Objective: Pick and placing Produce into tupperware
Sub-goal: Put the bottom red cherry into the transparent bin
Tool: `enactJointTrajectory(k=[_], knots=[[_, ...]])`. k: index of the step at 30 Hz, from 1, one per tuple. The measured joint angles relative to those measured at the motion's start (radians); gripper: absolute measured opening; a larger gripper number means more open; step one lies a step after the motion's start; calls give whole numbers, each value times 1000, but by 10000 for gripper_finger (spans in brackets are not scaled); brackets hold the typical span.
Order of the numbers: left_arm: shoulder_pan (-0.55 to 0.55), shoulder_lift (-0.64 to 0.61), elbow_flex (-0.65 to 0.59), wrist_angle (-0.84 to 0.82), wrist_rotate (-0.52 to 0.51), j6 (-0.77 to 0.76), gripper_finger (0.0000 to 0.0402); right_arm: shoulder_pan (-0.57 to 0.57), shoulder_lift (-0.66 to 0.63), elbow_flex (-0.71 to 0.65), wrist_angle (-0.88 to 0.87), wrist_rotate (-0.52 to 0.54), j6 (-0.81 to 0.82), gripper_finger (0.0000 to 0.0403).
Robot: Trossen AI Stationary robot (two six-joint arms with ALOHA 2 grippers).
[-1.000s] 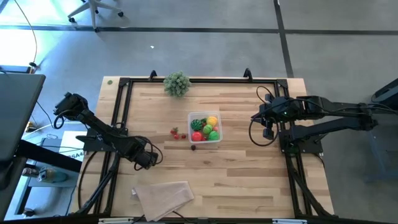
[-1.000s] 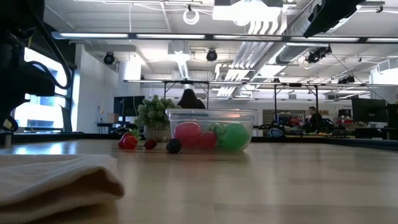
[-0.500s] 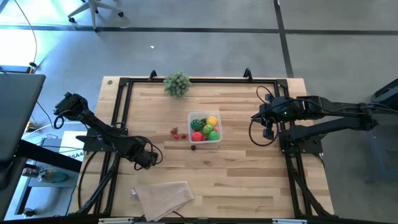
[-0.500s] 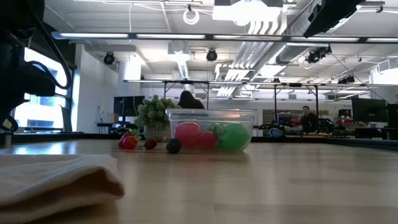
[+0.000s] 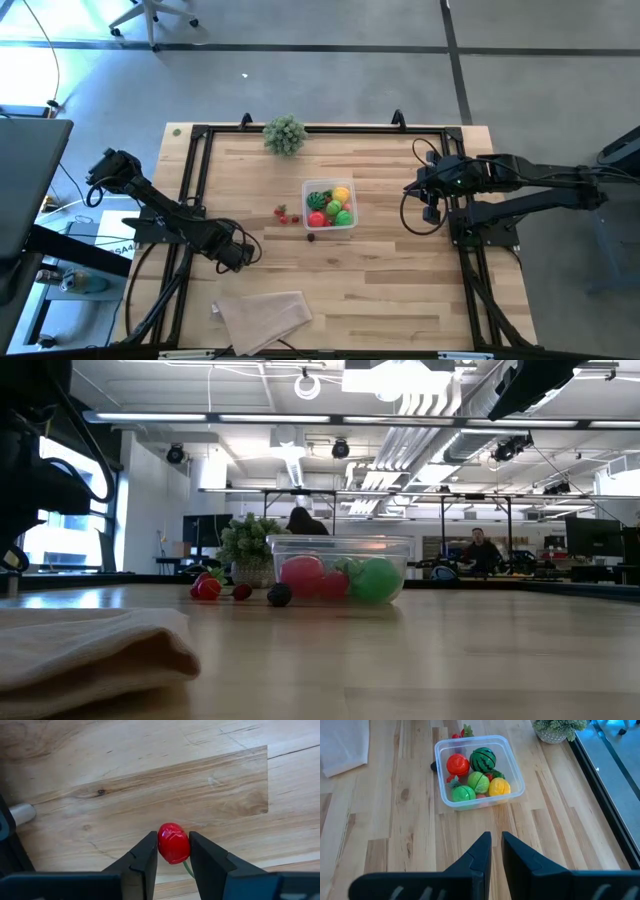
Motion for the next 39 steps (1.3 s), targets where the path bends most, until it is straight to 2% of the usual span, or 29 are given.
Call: enactJointTrajectory(k=[16, 25, 29, 37, 39], knots=[[0, -5, 0, 1, -16, 17, 97, 0, 0, 0, 0, 0, 0, 34], [0, -5, 75, -106, -110, 39, 97, 0, 0, 0, 0, 0, 0, 34], [0, -5, 144, -183, -229, 52, 97, 0, 0, 0, 0, 0, 0, 34], [8, -5, 279, -259, -635, 131, 97, 0, 0, 0, 0, 0, 0, 34], [29, -5, 306, -255, -698, 165, 97, 0, 0, 0, 0, 0, 0, 34]])
